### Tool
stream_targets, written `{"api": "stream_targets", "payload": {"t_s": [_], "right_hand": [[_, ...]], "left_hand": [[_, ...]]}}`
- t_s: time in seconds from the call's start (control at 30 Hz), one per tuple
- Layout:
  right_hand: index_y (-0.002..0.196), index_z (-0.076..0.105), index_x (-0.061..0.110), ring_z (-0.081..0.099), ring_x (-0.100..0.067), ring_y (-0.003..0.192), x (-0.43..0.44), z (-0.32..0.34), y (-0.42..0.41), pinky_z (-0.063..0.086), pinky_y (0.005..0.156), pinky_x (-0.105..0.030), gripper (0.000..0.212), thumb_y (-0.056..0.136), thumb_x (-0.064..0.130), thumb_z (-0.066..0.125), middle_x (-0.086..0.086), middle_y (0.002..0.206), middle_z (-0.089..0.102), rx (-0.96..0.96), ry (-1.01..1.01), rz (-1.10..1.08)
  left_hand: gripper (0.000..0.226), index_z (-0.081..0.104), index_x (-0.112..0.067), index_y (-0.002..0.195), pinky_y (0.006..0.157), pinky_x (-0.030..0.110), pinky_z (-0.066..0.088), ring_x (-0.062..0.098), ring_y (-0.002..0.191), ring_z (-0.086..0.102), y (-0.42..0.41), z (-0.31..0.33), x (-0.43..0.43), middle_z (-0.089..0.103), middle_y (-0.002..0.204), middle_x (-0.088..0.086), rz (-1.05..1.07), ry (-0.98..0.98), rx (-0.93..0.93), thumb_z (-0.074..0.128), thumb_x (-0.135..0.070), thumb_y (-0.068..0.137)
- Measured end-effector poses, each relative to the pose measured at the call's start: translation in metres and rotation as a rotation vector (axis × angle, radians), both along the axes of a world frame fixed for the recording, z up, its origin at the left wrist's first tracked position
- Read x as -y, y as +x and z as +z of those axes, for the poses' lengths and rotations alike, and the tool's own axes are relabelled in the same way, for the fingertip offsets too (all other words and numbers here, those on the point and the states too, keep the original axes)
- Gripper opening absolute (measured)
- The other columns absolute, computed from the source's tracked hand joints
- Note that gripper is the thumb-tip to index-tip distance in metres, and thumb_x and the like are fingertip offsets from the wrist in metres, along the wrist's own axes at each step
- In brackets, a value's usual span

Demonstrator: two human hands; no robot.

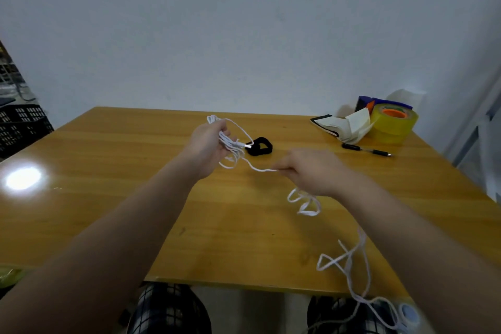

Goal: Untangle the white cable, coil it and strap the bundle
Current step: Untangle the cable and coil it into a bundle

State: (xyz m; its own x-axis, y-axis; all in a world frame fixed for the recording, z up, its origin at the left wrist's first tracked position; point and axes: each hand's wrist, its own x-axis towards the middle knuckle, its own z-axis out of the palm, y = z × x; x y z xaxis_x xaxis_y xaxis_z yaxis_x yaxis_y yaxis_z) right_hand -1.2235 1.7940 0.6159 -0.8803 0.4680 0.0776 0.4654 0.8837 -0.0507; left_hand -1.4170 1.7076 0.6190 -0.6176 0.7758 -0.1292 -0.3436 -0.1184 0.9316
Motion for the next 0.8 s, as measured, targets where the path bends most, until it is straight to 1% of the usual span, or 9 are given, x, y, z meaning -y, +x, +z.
{"api": "stream_targets", "payload": {"t_s": [0.07, 0.13, 0.2, 0.3, 0.47, 0.6, 0.7, 0.73, 0.8], "right_hand": [[0.122, 0.055, 0.044, 0.055, -0.021, 0.097, 0.012, 0.012, -0.005, 0.03, 0.056, -0.029, 0.03, 0.1, 0.034, 0.037, 0.005, 0.098, 0.05, 0.022, 0.151, 0.094], [0.121, 0.056, 0.043, 0.055, -0.02, 0.098, 0.019, 0.019, -0.011, 0.029, 0.053, -0.028, 0.029, 0.1, 0.032, 0.04, 0.005, 0.107, 0.05, 0.011, 0.211, 0.189], [0.119, 0.059, 0.04, 0.055, -0.018, 0.104, 0.02, 0.021, -0.015, 0.04, 0.061, -0.031, 0.027, 0.098, 0.032, 0.043, 0.006, 0.117, 0.051, -0.016, 0.195, 0.257], [0.112, 0.065, 0.03, 0.056, -0.015, 0.104, 0.021, 0.027, -0.018, 0.046, 0.07, -0.035, 0.023, 0.095, 0.032, 0.049, 0.007, 0.114, 0.056, -0.085, 0.143, 0.291], [0.09, 0.064, 0.017, 0.055, -0.016, 0.072, 0.025, 0.031, -0.018, 0.042, 0.063, -0.035, 0.019, 0.093, 0.032, 0.053, 0.005, 0.083, 0.068, -0.28, 0.048, 0.23], [0.1, 0.063, 0.023, 0.06, -0.022, 0.082, 0.023, 0.03, -0.016, 0.033, 0.06, -0.03, 0.024, 0.092, 0.043, 0.051, -0.002, 0.086, 0.069, -0.353, 0.081, 0.077], [0.076, 0.056, 0.025, 0.054, -0.022, 0.073, 0.023, 0.032, -0.013, 0.025, 0.053, -0.03, 0.028, 0.089, 0.049, 0.052, 0.001, 0.071, 0.06, -0.339, 0.13, 0.025], [0.07, 0.051, 0.026, 0.049, -0.02, 0.069, 0.023, 0.033, -0.013, 0.024, 0.05, -0.03, 0.03, 0.087, 0.05, 0.054, 0.005, 0.064, 0.052, -0.329, 0.138, 0.003], [0.074, 0.054, 0.025, 0.046, -0.016, 0.069, 0.018, 0.034, -0.012, 0.029, 0.05, -0.029, 0.024, 0.085, 0.046, 0.058, 0.009, 0.063, 0.046, -0.268, 0.13, -0.03]], "left_hand": [[0.016, 0.052, -0.005, 0.104, 0.089, 0.043, 0.052, 0.028, 0.101, 0.061, 0.009, 0.002, 0.0, 0.05, 0.106, 0.013, -0.037, -0.076, -0.163, 0.046, -0.019, 0.1], [0.014, 0.052, -0.014, 0.094, 0.085, 0.045, 0.052, 0.022, 0.089, 0.065, 0.019, 0.003, 0.001, 0.056, 0.097, 0.007, -0.075, -0.125, -0.36, 0.045, -0.025, 0.1], [0.022, 0.054, -0.011, 0.092, 0.074, 0.04, 0.053, 0.016, 0.075, 0.066, 0.025, 0.002, 0.002, 0.059, 0.086, 0.003, -0.126, -0.109, -0.495, 0.046, -0.03, 0.099], [0.029, 0.06, -0.006, 0.086, 0.063, 0.029, 0.045, 0.016, 0.065, 0.058, 0.031, 0.0, 0.005, 0.06, 0.074, 0.008, -0.247, -0.081, -0.647, 0.049, -0.03, 0.098], [0.036, 0.059, -0.009, 0.07, 0.055, 0.024, 0.048, 0.018, 0.057, 0.06, 0.044, 0.006, 0.009, 0.064, 0.059, 0.006, -0.381, -0.128, -0.676, 0.041, -0.022, 0.099], [0.049, 0.049, -0.013, 0.059, 0.056, 0.028, 0.038, 0.02, 0.054, 0.048, 0.047, 0.005, 0.008, 0.052, 0.049, 0.002, -0.385, -0.148, -0.746, 0.034, -0.033, 0.101], [0.046, 0.047, -0.014, 0.066, 0.048, 0.024, 0.031, 0.014, 0.05, 0.029, 0.051, 0.004, 0.006, 0.031, 0.05, -0.005, -0.457, -0.08, -0.568, 0.031, -0.038, 0.103], [0.046, 0.048, -0.013, 0.07, 0.046, 0.023, 0.026, 0.012, 0.049, 0.025, 0.052, 0.005, 0.007, 0.027, 0.052, -0.006, -0.485, -0.093, -0.563, 0.031, -0.044, 0.101], [0.053, 0.048, -0.013, 0.069, 0.044, 0.022, 0.021, 0.01, 0.047, 0.026, 0.051, 0.007, 0.01, 0.03, 0.052, -0.006, -0.512, -0.187, -0.711, 0.037, -0.058, 0.094]]}}
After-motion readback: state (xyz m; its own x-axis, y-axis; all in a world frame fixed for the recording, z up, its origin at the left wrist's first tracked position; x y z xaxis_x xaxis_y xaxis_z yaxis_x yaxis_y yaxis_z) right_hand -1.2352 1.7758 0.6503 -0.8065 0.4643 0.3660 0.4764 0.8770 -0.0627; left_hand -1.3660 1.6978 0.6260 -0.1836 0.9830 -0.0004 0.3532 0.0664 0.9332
